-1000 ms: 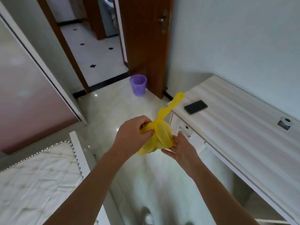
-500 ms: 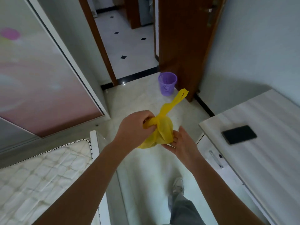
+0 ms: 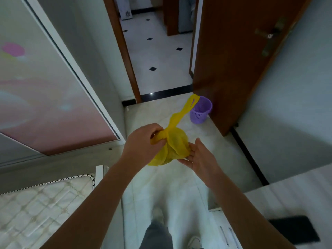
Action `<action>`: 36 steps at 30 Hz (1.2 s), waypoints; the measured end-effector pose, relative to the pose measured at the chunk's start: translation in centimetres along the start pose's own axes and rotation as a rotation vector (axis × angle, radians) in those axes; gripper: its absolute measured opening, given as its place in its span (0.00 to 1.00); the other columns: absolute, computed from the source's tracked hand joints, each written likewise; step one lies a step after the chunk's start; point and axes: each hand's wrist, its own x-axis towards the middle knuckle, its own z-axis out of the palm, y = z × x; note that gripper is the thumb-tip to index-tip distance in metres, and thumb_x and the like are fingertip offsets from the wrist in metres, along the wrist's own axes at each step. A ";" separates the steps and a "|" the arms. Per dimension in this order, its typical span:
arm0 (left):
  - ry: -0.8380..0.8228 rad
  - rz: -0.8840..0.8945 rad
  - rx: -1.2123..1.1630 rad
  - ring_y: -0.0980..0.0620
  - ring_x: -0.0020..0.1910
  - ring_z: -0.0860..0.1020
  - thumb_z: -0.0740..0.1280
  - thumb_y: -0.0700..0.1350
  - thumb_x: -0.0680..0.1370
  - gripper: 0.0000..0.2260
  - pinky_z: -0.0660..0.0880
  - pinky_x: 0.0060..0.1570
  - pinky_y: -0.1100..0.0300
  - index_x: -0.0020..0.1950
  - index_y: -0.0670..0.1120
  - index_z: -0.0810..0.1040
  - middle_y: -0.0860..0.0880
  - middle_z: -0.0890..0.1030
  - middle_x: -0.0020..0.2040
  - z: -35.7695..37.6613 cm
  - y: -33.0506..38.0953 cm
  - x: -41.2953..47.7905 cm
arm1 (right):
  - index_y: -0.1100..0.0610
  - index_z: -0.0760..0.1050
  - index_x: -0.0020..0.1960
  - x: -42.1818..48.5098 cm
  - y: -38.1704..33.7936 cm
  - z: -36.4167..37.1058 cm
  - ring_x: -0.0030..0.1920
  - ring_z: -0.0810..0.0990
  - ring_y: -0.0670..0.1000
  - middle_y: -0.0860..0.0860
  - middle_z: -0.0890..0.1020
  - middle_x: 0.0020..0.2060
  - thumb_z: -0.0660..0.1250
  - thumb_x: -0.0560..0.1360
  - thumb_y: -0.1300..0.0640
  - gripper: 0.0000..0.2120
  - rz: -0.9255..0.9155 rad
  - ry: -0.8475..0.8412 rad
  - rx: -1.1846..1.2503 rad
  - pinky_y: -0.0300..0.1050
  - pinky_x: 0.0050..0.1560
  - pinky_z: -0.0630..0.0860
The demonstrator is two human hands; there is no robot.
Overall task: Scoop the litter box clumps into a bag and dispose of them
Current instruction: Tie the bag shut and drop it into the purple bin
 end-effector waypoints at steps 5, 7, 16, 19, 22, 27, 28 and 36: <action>-0.022 0.005 -0.032 0.55 0.43 0.77 0.71 0.48 0.75 0.05 0.75 0.44 0.57 0.50 0.54 0.79 0.57 0.80 0.43 0.9 -3.8 8.9 | 0.59 0.76 0.61 8.6 -3.3 1.7 0.58 0.82 0.55 0.57 0.83 0.58 0.51 0.84 0.43 0.23 -0.005 0.040 -0.036 0.52 0.58 0.78; -0.045 0.025 -0.056 0.55 0.43 0.77 0.69 0.49 0.75 0.05 0.77 0.45 0.55 0.51 0.53 0.79 0.57 0.80 0.43 1.0 -5.6 12.9 | 0.59 0.75 0.62 12.0 -4.8 2.9 0.58 0.83 0.55 0.56 0.84 0.57 0.51 0.84 0.43 0.23 -0.017 0.065 -0.019 0.54 0.61 0.77; -0.110 0.123 -0.060 0.54 0.42 0.78 0.70 0.49 0.76 0.05 0.75 0.43 0.61 0.51 0.51 0.80 0.54 0.81 0.43 -0.2 -9.7 29.7 | 0.61 0.72 0.70 24.8 -12.5 7.1 0.58 0.83 0.55 0.55 0.83 0.59 0.53 0.84 0.43 0.26 -0.082 0.178 0.047 0.57 0.63 0.76; -0.133 0.148 -0.049 0.55 0.42 0.78 0.70 0.50 0.77 0.05 0.71 0.40 0.67 0.51 0.51 0.80 0.54 0.80 0.42 0.2 -10.3 34.6 | 0.61 0.70 0.71 28.6 -14.7 7.0 0.60 0.82 0.56 0.57 0.82 0.61 0.52 0.84 0.43 0.27 -0.088 0.196 0.058 0.58 0.65 0.75; -0.191 0.161 -0.035 0.54 0.42 0.77 0.69 0.50 0.77 0.06 0.72 0.42 0.63 0.52 0.51 0.78 0.53 0.80 0.43 1.3 -11.0 39.4 | 0.61 0.70 0.72 32.7 -16.7 6.3 0.59 0.82 0.56 0.56 0.82 0.61 0.53 0.84 0.43 0.27 -0.087 0.209 0.038 0.57 0.63 0.77; -0.214 0.173 -0.014 0.53 0.41 0.77 0.70 0.49 0.77 0.06 0.74 0.44 0.60 0.51 0.50 0.78 0.53 0.79 0.41 4.0 -11.9 48.3 | 0.60 0.71 0.71 39.8 -20.9 4.2 0.58 0.83 0.55 0.56 0.83 0.58 0.52 0.84 0.42 0.27 -0.071 0.226 0.090 0.54 0.60 0.78; -0.218 0.178 -0.008 0.54 0.41 0.77 0.70 0.49 0.76 0.06 0.74 0.44 0.60 0.51 0.50 0.78 0.53 0.79 0.41 4.4 -12.0 50.0 | 0.60 0.71 0.70 41.3 -22.0 4.0 0.57 0.83 0.55 0.56 0.84 0.58 0.52 0.84 0.42 0.27 -0.064 0.237 0.107 0.54 0.59 0.79; -0.229 0.236 0.039 0.57 0.38 0.74 0.71 0.47 0.76 0.06 0.66 0.39 0.71 0.51 0.46 0.80 0.52 0.79 0.41 6.1 -11.5 63.1 | 0.59 0.77 0.61 51.0 -30.3 3.6 0.57 0.83 0.56 0.58 0.84 0.56 0.53 0.84 0.46 0.21 -0.057 0.297 0.124 0.53 0.56 0.79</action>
